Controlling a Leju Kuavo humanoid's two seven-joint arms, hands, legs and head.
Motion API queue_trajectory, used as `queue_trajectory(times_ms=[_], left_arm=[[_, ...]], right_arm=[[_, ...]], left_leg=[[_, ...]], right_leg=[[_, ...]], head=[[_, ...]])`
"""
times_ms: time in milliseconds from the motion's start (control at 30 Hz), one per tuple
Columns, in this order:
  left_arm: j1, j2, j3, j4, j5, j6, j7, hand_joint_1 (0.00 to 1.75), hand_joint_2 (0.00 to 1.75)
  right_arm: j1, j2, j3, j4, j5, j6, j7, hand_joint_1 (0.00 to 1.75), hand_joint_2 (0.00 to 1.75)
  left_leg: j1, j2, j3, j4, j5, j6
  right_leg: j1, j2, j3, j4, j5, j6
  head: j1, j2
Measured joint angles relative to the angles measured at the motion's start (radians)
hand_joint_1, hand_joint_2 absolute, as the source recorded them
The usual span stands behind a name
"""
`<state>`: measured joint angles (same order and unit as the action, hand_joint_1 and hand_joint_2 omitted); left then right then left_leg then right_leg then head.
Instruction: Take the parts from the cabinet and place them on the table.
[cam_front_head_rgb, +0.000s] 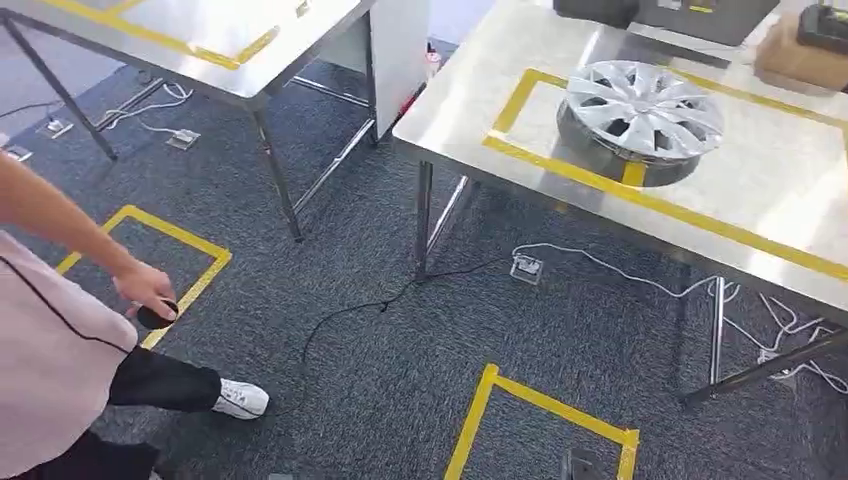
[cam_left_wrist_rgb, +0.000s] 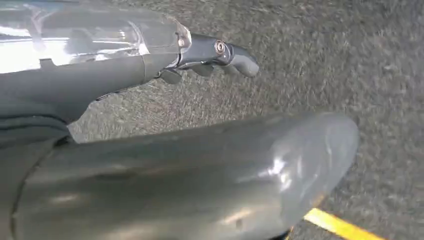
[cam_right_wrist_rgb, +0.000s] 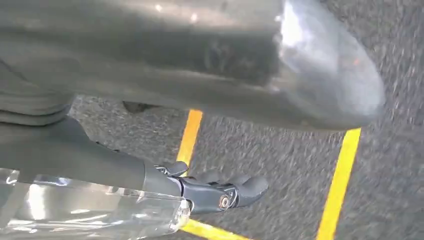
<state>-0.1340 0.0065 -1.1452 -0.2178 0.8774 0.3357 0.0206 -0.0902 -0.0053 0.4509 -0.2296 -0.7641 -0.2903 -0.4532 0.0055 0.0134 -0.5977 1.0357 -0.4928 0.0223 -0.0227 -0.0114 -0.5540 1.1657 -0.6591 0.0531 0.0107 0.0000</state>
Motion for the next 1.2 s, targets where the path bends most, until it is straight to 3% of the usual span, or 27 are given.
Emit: queue_trajectory(times_ms=[33,67,100,133,200,233,267,367,400,433,467,533,600,667,700,733,767,800,833,900,933,967,1033,1067,1100,1133,1200], left_arm=[[0.001,-0.001,0.0,0.0,-0.001,0.0,0.0,0.0,0.0],[0.002,-0.001,0.0,0.0,0.0,0.0,0.0,0.0,0.0],[0.005,0.0,0.0,0.0,0.0,0.0,0.0,0.0,0.0],[0.005,0.001,0.0,0.0,0.0,0.0,0.0,0.0,0.0],[0.005,0.001,0.0,0.0,0.0,0.0,0.0,0.0,0.0],[0.005,-0.001,0.0,0.0,0.0,0.0,0.0,0.0,0.0],[0.002,-0.003,0.0,0.0,0.0,0.0,0.0,0.0,0.0],[0.008,-0.005,0.0,0.0,0.0,-0.001,0.001,0.0,0.0],[0.008,-0.003,0.0,0.0,0.0,0.0,0.001,0.0,0.0],[0.009,-0.002,0.0,0.0,0.0,0.0,0.001,0.0,0.0],[0.006,0.0,0.0,0.0,0.0,0.0,0.001,0.0,0.0],[0.002,0.0,0.0,0.0,0.0,-0.001,0.001,0.0,0.0],[0.006,0.001,0.0,0.0,0.0,-0.001,0.004,0.0,0.0],[0.007,0.002,0.0,0.0,0.0,-0.001,0.004,0.0,0.0],[0.007,0.003,0.0,0.0,0.0,0.0,0.004,0.0,0.0],[0.006,0.003,0.0,0.0,0.0,-0.001,0.004,0.0,0.0],[0.003,0.002,0.0,-0.001,0.0,-0.001,0.004,0.0,0.0],[0.003,0.003,0.0,-0.001,0.0,-0.001,0.004,0.0,0.0],[0.004,0.003,0.0,0.0,0.0,-0.001,0.004,0.0,0.0],[0.005,0.003,0.0,0.0,0.0,-0.001,0.005,0.0,0.0],[0.005,0.003,0.0,0.0,0.0,-0.001,0.005,0.0,0.0],[0.003,0.004,0.0,0.0,0.0,-0.001,0.005,0.0,0.0],[0.0,0.002,0.0,0.0,0.0,-0.001,0.005,0.0,0.0],[0.001,0.001,0.0,0.0,0.0,-0.001,0.005,0.0,0.0],[0.003,0.001,0.0,0.0,0.0,-0.001,0.005,0.0,0.0],[0.005,0.002,0.0,0.0,0.0,-0.001,0.006,0.0,0.0],[0.005,0.003,0.0,0.0,0.0,-0.001,0.006,0.0,0.0]], right_arm=[[0.003,-0.001,0.0,0.0,0.0,0.0,0.0,0.0,0.0],[0.003,-0.001,0.0,0.001,0.0,0.0,0.0,0.0,0.0],[0.002,-0.001,0.0,0.002,0.0,0.0,0.0,0.0,0.0],[0.0,0.0,0.0,0.002,0.0,0.0,0.0,0.0,0.0],[-0.004,0.0,0.001,0.002,0.0,0.0,0.0,0.0,0.0],[-0.004,-0.002,0.002,0.002,0.0,0.0,0.0,0.0,0.0],[-0.002,-0.005,0.003,0.003,0.0,-0.001,0.0,0.0,0.0],[-0.011,-0.005,0.006,0.003,-0.001,-0.001,0.0,0.0,0.0],[-0.012,-0.002,0.007,0.003,-0.001,0.0,0.0,0.0,0.0],[-0.014,-0.001,0.008,0.003,-0.001,0.0,0.0,0.0,0.0],[-0.012,0.0,0.008,0.003,-0.001,0.0,0.0,0.0,0.0],[-0.005,0.0,0.008,0.004,-0.001,0.0,0.0,0.0,0.0],[-0.003,0.001,0.014,0.004,-0.002,0.0,0.0,0.0,0.0],[-0.004,0.002,0.016,0.004,-0.002,0.0,0.0,0.0,0.0],[-0.005,0.003,0.016,0.004,-0.002,0.0,0.0,0.0,0.0],[-0.006,0.002,0.016,0.004,-0.002,0.0,0.0,0.0,0.0],[-0.007,0.0,0.016,0.004,-0.002,0.0,0.0,0.0,0.0],[-0.008,0.0,0.016,0.004,-0.002,0.0,0.0,0.0,0.0],[-0.01,0.0,0.016,0.004,-0.002,0.0,0.0,0.0,0.0],[-0.01,0.002,0.016,0.003,-0.002,0.0,0.0,0.0,0.0],[-0.01,0.002,0.017,0.003,-0.002,0.0,0.0,0.0,0.0],[-0.009,0.002,0.017,0.003,-0.002,0.0,0.0,0.0,0.0],[0.0,0.001,0.017,0.003,-0.002,-0.002,0.0,0.0,0.0],[0.003,0.001,0.017,0.004,-0.002,-0.003,0.0,0.0,0.0],[0.004,0.001,0.017,0.004,-0.002,-0.003,0.0,0.0,0.0],[0.003,0.001,0.018,0.004,-0.002,-0.003,0.0,0.0,0.0],[-0.001,0.001,0.019,0.004,-0.002,-0.003,0.0,0.0,0.0]], left_leg=[[-0.003,-0.018,0.001,0.0,0.0,0.003],[-0.006,-0.035,0.002,0.0,-0.001,0.005],[-0.009,-0.051,0.005,0.0,-0.001,0.005],[-0.013,-0.066,0.007,0.0,-0.002,0.007],[-0.019,-0.092,0.016,0.0,-0.002,0.008],[-0.015,-0.102,0.014,-0.001,-0.002,0.008],[-0.02,-0.115,0.01,0.0,-0.002,0.006],[-0.009,-0.139,0.003,-0.005,0.007,-0.009],[-0.017,-0.133,0.003,-0.008,0.005,-0.012],[-0.021,-0.046,-0.001,0.006,-0.009,-0.016],[-0.017,-0.004,-0.023,0.05,-0.045,-0.026],[-0.002,-0.004,-0.094,0.191,-0.112,-0.042],[0.013,-0.009,-0.132,0.259,-0.119,-0.059],[0.023,0.0,-0.081,0.162,-0.045,-0.073],[0.025,0.023,-0.035,0.079,-0.003,-0.078],[0.021,0.088,-0.003,0.013,0.0,-0.087],[0.011,0.103,0.0,0.011,-0.008,-0.073],[0.011,0.085,-0.002,0.012,-0.009,-0.05],[0.008,0.078,-0.004,0.013,-0.011,-0.041],[0.005,0.05,-0.008,0.012,-0.009,-0.025],[0.009,0.034,-0.008,0.01,-0.005,-0.019],[0.009,0.019,-0.009,0.01,-0.003,-0.014],[0.005,-0.012,-0.01,0.01,-0.001,-0.005],[0.003,-0.03,-0.01,0.011,-0.001,-0.003],[0.002,-0.047,-0.01,0.011,0.0,-0.002],[-0.001,-0.063,-0.008,0.011,0.0,-0.001],[-0.005,-0.094,-0.004,0.011,0.001,-0.001]], right_leg=[[0.003,0.003,-0.041,0.085,-0.031,-0.003],[0.006,0.004,-0.071,0.137,-0.039,-0.007],[0.009,0.006,-0.079,0.137,-0.018,-0.014],[0.012,0.009,-0.069,0.097,0.023,-0.023],[0.021,0.03,-0.018,-0.057,0.128,-0.046],[0.027,0.068,0.004,-0.126,0.154,-0.061],[0.024,0.079,0.01,-0.137,0.151,-0.068],[0.033,0.061,0.022,-0.162,0.147,-0.077],[0.024,0.044,0.033,-0.189,0.154,-0.071],[0.021,0.037,0.043,-0.205,0.162,-0.065],[0.021,0.027,0.048,-0.212,0.164,-0.069],[0.02,-0.002,0.049,-0.211,0.162,-0.067],[0.015,-0.029,0.049,-0.208,0.157,-0.06],[0.006,-0.053,0.053,-0.2,0.148,-0.048],[0.001,-0.062,0.055,-0.193,0.141,-0.039],[0.003,-0.072,0.057,-0.182,0.131,-0.029],[0.008,-0.078,0.054,-0.174,0.122,-0.019],[0.008,-0.084,0.058,-0.173,0.12,-0.016],[0.007,-0.093,0.063,-0.175,0.119,-0.015],[0.003,-0.112,0.069,-0.179,0.116,-0.006],[-0.002,-0.065,0.067,-0.167,0.097,0.004],[-0.003,-0.027,0.05,-0.122,0.058,0.003],[-0.001,0.001,-0.016,0.041,-0.025,-0.001],[0.001,0.004,-0.049,0.111,-0.048,-0.005],[0.004,0.006,-0.069,0.146,-0.049,-0.009],[0.007,0.008,-0.067,0.13,-0.023,-0.016],[0.012,0.025,-0.017,-0.011,0.079,-0.035]], head=[[0.005,0.0],[0.012,0.0],[0.02,0.0],[0.024,0.0],[0.032,0.0],[0.032,0.0],[0.023,0.0],[0.039,0.0],[0.04,0.0],[0.039,0.0],[0.021,0.0],[0.013,0.0],[0.01,0.0],[0.0,0.0],[-0.003,0.0],[-0.009,0.0],[-0.023,0.0],[-0.015,0.0],[-0.003,0.0],[-0.007,0.0],[-0.002,0.0],[0.0,0.0],[0.006,0.0],[0.011,0.0],[0.018,0.0],[0.025,0.0],[0.032,0.0]])
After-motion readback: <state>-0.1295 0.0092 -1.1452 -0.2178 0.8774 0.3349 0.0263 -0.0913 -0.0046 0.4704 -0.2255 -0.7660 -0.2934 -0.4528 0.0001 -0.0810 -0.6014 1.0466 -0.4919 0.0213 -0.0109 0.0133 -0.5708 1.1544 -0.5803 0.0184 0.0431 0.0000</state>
